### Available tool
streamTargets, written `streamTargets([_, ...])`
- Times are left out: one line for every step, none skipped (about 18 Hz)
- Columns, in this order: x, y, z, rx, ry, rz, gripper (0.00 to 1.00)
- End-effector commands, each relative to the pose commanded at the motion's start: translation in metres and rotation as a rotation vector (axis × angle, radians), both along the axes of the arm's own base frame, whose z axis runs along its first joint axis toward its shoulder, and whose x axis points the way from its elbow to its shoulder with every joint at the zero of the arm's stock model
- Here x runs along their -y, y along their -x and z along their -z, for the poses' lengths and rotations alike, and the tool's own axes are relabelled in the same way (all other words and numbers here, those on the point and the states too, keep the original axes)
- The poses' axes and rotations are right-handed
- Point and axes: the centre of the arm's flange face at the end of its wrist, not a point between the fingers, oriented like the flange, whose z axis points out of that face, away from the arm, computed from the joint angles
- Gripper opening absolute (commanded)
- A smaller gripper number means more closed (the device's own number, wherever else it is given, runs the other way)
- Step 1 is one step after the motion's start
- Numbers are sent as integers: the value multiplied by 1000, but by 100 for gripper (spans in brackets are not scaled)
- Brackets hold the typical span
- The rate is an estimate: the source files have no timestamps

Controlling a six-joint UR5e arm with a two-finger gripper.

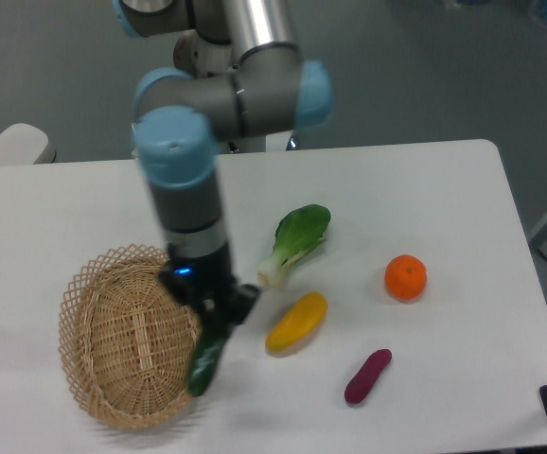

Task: Pick up the cucumber from the basket
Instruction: 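Lift the cucumber up out of the basket, then carry the held cucumber away from the basket toward the orange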

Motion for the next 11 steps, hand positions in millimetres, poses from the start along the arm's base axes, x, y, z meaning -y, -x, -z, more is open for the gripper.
streamTargets([13,18,-2,3,8,14,21])
streamTargets([27,36,-4,13,14,30,21])
streamTargets([39,51,-10,24,15,48,21])
streamTargets([51,65,-14,32,19,63,21])
streamTargets([63,78,-16,32,27,73,21])
streamTargets([74,89,-15,28,34,86,21])
streamTargets([86,99,-16,20,39,100,21])
streamTargets([96,109,-15,16,45,119,21])
streamTargets([106,118,-16,8,51,137,21])
streamTargets([116,126,-16,3,57,155,21])
streamTargets([126,133,-14,8,70,176,21])
